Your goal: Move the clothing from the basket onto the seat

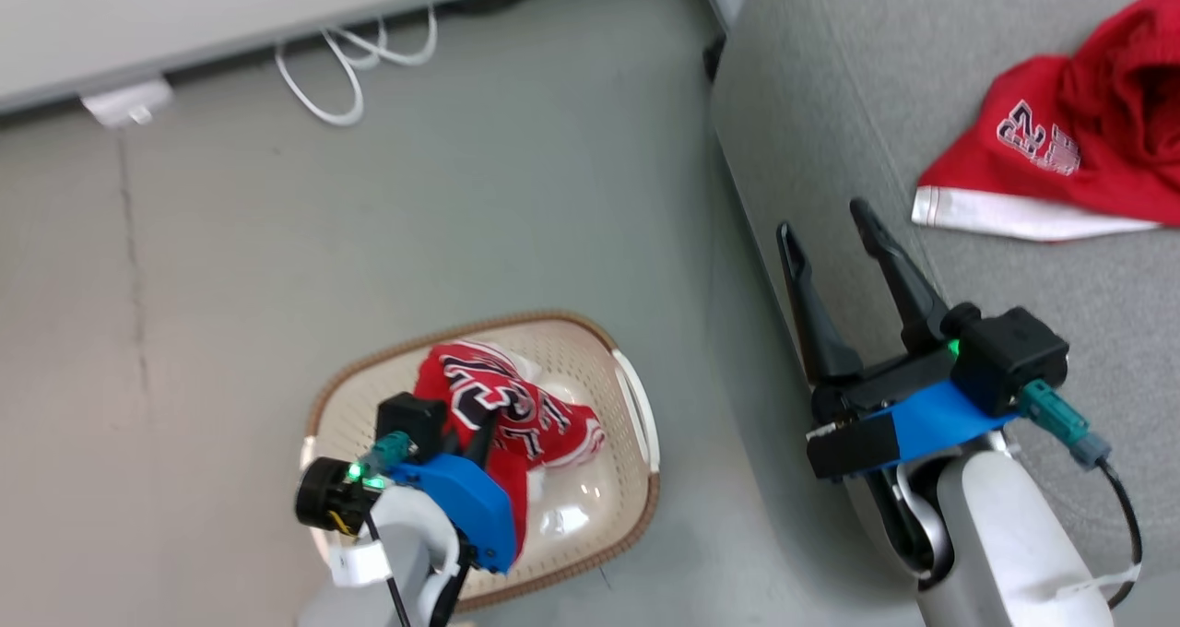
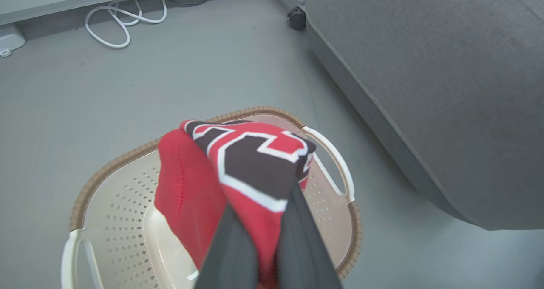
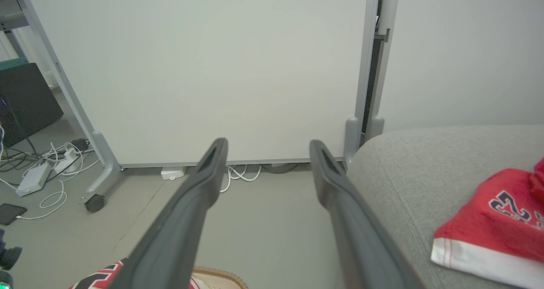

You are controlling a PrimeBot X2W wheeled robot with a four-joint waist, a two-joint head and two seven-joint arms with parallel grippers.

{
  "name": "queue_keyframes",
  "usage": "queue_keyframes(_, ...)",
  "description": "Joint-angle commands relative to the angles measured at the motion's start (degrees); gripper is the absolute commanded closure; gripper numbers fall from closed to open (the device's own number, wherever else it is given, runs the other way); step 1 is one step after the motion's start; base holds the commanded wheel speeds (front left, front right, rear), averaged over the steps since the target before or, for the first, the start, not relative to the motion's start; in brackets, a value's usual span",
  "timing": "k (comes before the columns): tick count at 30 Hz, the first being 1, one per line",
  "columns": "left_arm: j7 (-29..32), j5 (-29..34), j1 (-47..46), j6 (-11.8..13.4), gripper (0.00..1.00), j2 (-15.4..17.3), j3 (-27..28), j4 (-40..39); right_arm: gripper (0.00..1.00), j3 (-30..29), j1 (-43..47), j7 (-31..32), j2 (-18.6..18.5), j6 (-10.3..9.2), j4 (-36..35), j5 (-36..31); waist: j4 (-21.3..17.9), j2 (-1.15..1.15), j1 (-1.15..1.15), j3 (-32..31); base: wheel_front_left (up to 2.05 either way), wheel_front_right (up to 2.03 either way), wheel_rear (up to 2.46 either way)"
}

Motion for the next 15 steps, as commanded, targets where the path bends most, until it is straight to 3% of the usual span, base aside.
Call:
queue_keyframes(1, -0.3, -1.1, 1.3, -0.4, 1.00, -0.2, -1.4, -1.7, 0.00, -0.3, 1.7, 0.4, 0.0, 0.01, 0.2, -0.4, 3.1, 0.00, 0.01, -6.3, 0.00, 0.00, 0.00)
queue_keyframes(15, -0.3, -5.2, 2.2, -0.4, 1.00, -0.1, -7.8, -10.8, 0.00, -0.2, 9.1, 4.0, 0.0, 0.01, -0.2, 0.9, 6.2, 0.00, 0.01, -18.7, 0.00, 0.00, 0.00)
